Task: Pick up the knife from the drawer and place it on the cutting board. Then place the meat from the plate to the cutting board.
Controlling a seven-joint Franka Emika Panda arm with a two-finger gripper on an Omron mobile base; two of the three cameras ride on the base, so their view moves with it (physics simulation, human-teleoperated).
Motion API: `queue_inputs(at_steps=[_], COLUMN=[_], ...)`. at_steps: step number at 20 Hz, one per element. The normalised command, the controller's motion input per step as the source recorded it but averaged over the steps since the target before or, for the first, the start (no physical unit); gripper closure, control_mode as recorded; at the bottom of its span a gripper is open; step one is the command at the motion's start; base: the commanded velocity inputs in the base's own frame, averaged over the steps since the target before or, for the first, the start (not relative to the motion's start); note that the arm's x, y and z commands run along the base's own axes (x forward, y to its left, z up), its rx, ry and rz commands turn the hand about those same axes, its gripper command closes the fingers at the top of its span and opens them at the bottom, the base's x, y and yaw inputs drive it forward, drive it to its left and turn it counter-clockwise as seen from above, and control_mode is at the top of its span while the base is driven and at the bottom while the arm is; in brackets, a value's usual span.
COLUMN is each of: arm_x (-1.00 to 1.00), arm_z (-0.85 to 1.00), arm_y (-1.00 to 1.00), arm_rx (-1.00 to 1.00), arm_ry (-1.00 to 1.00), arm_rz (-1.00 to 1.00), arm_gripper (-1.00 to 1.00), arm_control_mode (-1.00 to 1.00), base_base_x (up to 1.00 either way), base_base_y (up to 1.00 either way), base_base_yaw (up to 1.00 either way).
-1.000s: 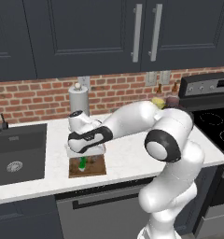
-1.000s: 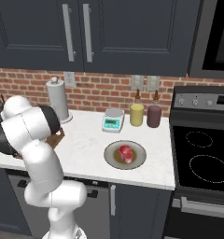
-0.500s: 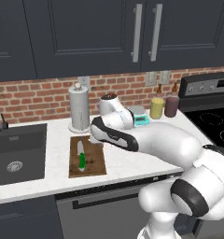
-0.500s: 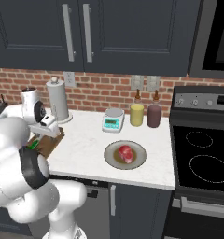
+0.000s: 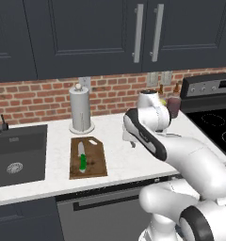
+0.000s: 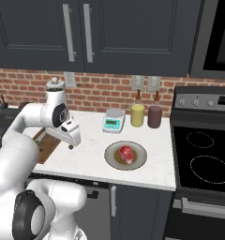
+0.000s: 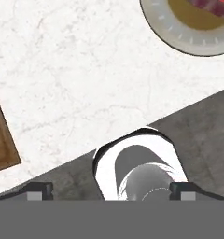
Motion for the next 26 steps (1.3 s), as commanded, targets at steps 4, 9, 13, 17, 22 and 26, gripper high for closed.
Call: queue_inputs(at_steps=[4,9,13,17,22,26], arm_x=[-0.21,-0.24,-0.23,-0.18,-0.02,0.25], arm_z=[0.15,0.18,0.21,0.00,0.00,-0.08], arm_y=[-1.00,-1.00,-0.93,-0.79,-0.46,0.00], arm_rx=[0.00,-0.01,-0.01,-0.02,-0.06,-0.04], arm_ry=[0.20,0.10,0.02,0.00,0.00,0.04], arm_rz=[-0.14,-0.02,0.00,0.01,0.04,0.09], arm_gripper=[-1.00,-1.00,-1.00,-1.00,-1.00,-1.00], arm_control_mode=[-1.00,-1.00,-1.00,-1.00,-1.00,-1.00], base_base_x=[0.00,0.00,0.00,0.00,0.00,0.00], base_base_y=[0.00,0.00,0.00,0.00,0.00,0.00], base_base_yaw=[0.00,0.00,0.00,0.00,0.00,0.00])
